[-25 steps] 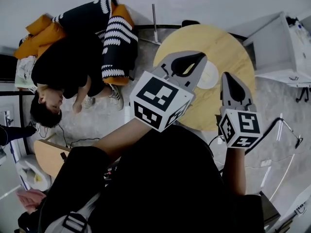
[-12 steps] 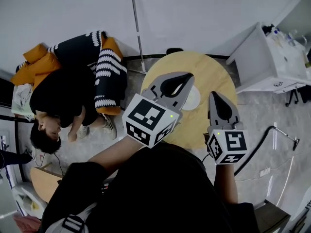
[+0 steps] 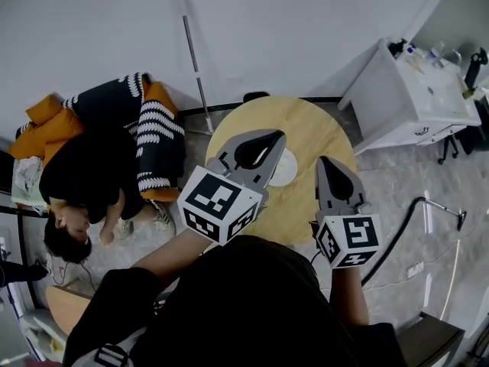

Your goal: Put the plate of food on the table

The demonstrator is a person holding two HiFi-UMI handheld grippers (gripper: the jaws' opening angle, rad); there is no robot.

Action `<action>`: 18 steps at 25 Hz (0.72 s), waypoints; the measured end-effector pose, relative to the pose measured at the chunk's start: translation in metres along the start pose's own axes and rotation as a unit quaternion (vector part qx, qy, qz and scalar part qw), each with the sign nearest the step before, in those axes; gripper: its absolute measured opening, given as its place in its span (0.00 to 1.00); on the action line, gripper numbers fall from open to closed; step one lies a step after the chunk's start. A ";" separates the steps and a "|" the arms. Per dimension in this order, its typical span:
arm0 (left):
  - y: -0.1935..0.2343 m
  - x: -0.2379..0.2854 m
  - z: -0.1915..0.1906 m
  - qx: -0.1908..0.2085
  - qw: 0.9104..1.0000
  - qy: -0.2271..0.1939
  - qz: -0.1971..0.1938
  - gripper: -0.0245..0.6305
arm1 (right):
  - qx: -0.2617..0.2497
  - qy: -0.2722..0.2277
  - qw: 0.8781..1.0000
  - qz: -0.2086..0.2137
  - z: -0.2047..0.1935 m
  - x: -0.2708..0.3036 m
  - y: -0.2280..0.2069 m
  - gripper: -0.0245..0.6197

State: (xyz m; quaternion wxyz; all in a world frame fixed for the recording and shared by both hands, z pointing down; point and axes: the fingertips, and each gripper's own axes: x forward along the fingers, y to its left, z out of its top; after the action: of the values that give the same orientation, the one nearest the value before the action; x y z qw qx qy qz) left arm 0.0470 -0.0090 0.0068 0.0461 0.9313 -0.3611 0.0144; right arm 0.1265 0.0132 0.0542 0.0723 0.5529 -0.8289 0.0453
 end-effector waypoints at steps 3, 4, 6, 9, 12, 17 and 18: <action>0.001 0.003 0.002 0.003 1.000 0.001 0.002 0.05 | 0.001 -0.002 1.000 0.003 0.003 0.003 -0.002 0.05; 0.002 0.003 0.002 0.003 1.000 0.001 0.002 0.05 | 0.002 -0.001 1.000 0.005 0.004 0.004 -0.002 0.05; 0.002 0.003 0.003 0.005 1.000 0.001 0.002 0.05 | 0.001 -0.001 1.000 0.006 0.005 0.005 -0.002 0.05; 0.006 -0.001 0.002 0.004 1.000 0.002 0.004 0.05 | 0.000 -0.003 1.000 0.009 0.006 0.008 0.002 0.05; 0.010 -0.002 0.000 0.000 1.000 0.005 0.006 0.05 | 0.000 0.000 1.000 0.011 0.006 0.013 0.004 0.05; 0.014 0.003 0.005 0.000 1.000 -0.002 0.007 0.05 | -0.001 0.007 1.000 0.011 0.011 0.016 0.001 0.05; 0.014 0.005 0.006 0.002 1.000 -0.004 0.005 0.05 | -0.004 0.002 1.000 0.007 0.014 0.016 -0.002 0.05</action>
State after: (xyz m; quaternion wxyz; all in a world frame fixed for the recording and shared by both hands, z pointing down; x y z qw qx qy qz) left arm 0.0412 -0.0233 0.0017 0.0426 0.9295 -0.3662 0.0113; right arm 0.1210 -0.0042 0.0436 0.0755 0.5464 -0.8330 0.0438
